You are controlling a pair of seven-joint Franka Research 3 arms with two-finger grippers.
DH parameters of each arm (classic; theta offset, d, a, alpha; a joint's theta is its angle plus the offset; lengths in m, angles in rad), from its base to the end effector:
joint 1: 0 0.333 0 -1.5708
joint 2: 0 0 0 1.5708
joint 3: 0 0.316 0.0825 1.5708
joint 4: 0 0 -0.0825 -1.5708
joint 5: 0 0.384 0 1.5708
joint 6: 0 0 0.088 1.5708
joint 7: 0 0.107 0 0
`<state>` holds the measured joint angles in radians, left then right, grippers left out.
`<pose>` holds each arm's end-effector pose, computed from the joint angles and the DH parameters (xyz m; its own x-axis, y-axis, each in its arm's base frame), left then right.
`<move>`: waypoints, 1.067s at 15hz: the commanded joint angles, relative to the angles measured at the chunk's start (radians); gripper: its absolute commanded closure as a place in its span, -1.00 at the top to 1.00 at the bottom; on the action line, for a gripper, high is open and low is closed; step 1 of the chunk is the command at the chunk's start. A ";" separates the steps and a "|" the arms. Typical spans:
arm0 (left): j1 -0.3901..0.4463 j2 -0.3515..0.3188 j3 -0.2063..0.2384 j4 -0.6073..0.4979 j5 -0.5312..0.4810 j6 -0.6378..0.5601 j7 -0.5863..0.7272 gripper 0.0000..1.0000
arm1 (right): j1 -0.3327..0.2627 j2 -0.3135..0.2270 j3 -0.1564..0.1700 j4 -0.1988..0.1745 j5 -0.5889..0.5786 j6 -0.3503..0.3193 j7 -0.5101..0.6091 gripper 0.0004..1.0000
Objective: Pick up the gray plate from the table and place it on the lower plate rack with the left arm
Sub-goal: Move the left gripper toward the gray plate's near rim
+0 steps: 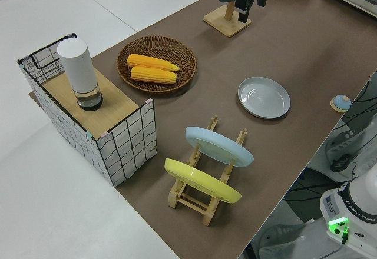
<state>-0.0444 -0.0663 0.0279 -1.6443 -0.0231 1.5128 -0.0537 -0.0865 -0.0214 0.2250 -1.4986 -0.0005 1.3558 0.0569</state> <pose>0.5267 -0.0108 0.6210 0.9972 0.0357 -0.0664 0.0372 -0.9991 0.0214 0.5197 0.0739 0.6516 0.9894 0.0798 -0.1211 0.0818 -0.9966 0.0122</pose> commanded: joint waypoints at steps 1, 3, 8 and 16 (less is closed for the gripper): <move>0.001 -0.035 -0.003 -0.296 -0.011 0.296 -0.035 0.99 | -0.013 -0.005 0.007 0.006 0.004 -0.015 -0.003 0.97; 0.001 -0.049 -0.003 -0.382 -0.008 0.381 -0.035 0.99 | -0.015 -0.005 0.007 0.006 0.004 -0.015 -0.003 0.98; 0.001 -0.075 -0.005 -0.573 -0.006 0.541 -0.035 0.99 | -0.013 -0.005 0.007 0.006 0.004 -0.015 -0.003 0.98; 0.003 -0.079 -0.005 -0.773 -0.087 0.612 -0.043 0.98 | -0.015 -0.005 0.007 0.006 0.004 -0.015 -0.003 0.97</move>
<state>-0.0441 -0.1159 0.0258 -2.3301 -0.0494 2.0844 -0.0850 -0.0865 -0.0214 0.2250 -1.4986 -0.0005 1.3558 0.0569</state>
